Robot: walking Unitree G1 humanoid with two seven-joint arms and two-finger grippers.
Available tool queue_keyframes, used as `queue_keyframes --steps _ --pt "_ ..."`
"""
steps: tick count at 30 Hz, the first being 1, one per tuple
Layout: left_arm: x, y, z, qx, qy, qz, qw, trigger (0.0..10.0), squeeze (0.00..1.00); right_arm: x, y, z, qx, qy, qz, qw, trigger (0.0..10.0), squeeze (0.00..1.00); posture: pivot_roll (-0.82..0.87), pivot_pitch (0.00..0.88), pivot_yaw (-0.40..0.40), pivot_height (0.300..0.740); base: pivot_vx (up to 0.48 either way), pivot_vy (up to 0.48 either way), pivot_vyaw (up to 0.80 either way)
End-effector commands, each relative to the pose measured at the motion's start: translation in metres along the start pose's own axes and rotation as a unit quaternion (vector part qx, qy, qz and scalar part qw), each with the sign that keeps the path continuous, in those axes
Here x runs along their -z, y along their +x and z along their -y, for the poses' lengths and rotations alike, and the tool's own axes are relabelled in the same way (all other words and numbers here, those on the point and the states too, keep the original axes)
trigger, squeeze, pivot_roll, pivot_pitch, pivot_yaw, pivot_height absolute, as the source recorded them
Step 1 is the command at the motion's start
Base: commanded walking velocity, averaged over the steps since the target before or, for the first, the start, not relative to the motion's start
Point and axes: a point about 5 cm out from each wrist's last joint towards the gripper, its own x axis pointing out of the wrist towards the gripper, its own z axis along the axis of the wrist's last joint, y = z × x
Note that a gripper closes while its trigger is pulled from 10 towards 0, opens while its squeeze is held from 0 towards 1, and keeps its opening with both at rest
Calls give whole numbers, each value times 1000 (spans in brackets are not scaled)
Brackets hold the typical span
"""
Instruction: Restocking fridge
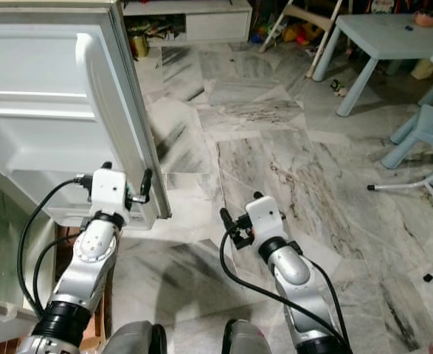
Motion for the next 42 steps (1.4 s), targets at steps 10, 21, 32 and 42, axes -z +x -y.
queue_keyframes --steps 10,21,32,42 --pt "-13 -10 -22 -25 21 13 999 10000 0 -16 10 -3 -5 -10 40 999 10000 0 120 143 2 740 235 0 413" --pt "-14 -8 0 20 11 4 1000 10000 0 -20 16 -5 0 -6 49 999 10000 0 107 144 -9 740 480 0 0" --pt "-21 10 23 48 6 8 999 10000 0 -19 18 -6 0 -7 47 999 10000 0 96 121 -17 740 480 0 0" --pt "-12 -3 7 31 10 -9 999 10000 0 -15 17 -3 10 -8 42 999 10000 0 102 114 -18 740 45 0 0"
